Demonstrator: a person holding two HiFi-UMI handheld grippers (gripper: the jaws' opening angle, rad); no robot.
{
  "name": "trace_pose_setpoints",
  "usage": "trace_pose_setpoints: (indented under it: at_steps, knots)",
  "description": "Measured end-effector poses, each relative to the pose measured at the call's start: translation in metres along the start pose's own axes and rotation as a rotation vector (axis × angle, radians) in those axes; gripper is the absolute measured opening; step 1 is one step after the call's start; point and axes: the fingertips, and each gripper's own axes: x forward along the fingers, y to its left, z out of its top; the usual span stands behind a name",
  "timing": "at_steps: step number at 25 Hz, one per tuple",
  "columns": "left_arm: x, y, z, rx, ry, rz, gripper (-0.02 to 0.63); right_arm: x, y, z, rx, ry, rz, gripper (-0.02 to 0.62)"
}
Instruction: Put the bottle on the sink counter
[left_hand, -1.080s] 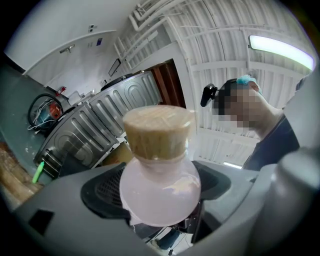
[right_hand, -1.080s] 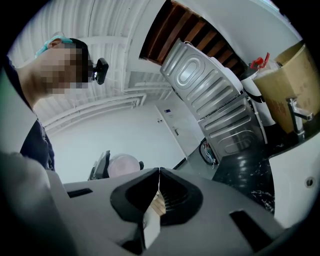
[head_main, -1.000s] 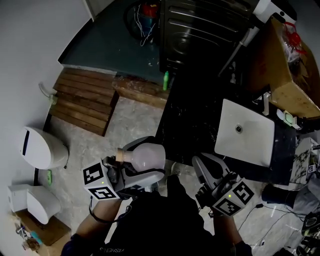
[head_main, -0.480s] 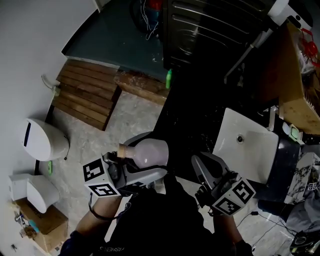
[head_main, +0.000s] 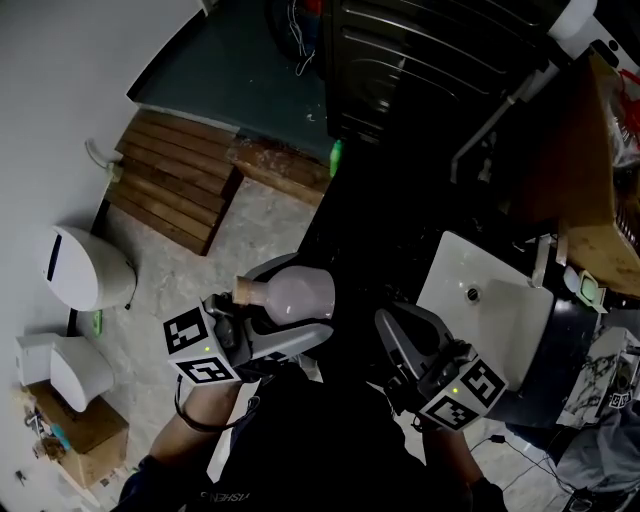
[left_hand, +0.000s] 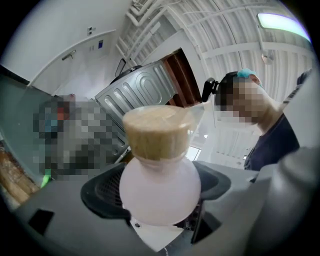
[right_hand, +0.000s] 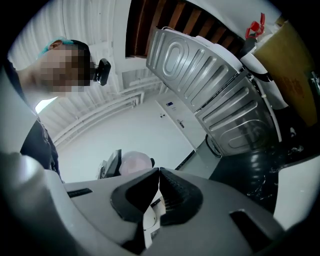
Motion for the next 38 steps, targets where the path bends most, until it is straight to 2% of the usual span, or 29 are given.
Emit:
trace_pose_setpoints:
  at_steps: [4, 13, 26, 38]
  knots:
    - [0.011, 0.016, -0.005, 0.003, 0.005, 0.022, 0.401, 0.0, -0.013, 0.002, 0.008, 0.011, 0.007, 0.026]
    - [0.025, 0.054, -0.019, 0.055, 0.089, 0.064, 0.4, 0.006, -0.037, -0.004, 0.037, 0.048, 0.004, 0.026]
    - [0.031, 0.111, -0.027, 0.098, 0.191, 0.073, 0.401, 0.026, -0.064, -0.018, 0.062, 0.053, -0.078, 0.026]
    - [0.043, 0.165, -0.064, 0.141, 0.324, 0.121, 0.401, 0.029, -0.086, -0.032, 0.098, 0.067, -0.113, 0.026]
